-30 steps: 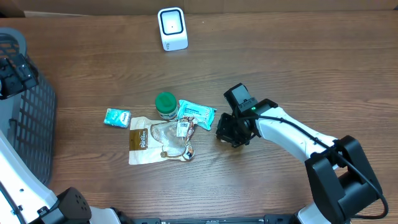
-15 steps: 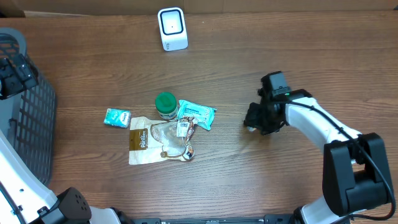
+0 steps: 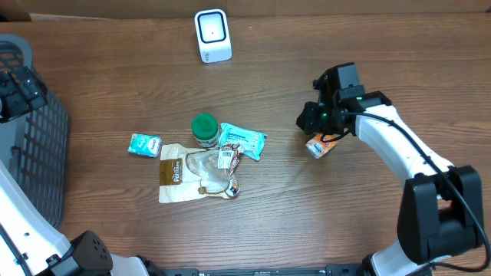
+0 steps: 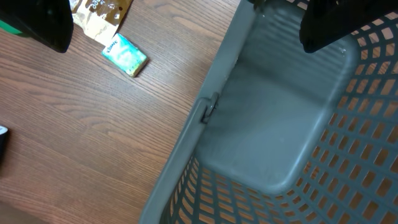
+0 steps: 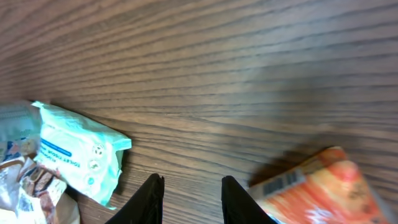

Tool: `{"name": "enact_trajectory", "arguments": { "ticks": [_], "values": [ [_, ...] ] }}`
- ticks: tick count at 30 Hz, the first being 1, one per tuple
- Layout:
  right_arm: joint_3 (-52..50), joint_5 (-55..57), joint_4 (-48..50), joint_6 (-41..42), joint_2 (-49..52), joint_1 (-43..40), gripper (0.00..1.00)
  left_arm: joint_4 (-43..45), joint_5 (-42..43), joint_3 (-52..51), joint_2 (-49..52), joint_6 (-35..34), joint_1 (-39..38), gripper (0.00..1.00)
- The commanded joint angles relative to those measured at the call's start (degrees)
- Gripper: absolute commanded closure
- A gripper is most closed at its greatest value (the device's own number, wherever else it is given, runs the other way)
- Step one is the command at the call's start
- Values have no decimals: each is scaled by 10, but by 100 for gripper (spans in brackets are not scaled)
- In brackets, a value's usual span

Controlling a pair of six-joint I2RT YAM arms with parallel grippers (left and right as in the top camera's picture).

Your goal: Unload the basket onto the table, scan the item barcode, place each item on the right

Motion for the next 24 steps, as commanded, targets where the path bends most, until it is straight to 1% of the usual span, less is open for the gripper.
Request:
{"name": "enact_trajectory", "arguments": {
  "ticks": [1,7,17,20,24],
  "values": [
    [2,0,3,23,41,15,72,1,-2,7,3,7,1,0],
    [2,0,-8,23,61,19,71,1,-2,7,3,7,1,0],
    [2,25,-68,23,61,19,71,1,-2,7,3,7,1,1],
    [2,45,-88,26,61,18,71,1,-2,7,3,7,1,1],
    [2,92,-120,59,61,14,71,1,-2,7,3,7,1,0]
  ]
}}
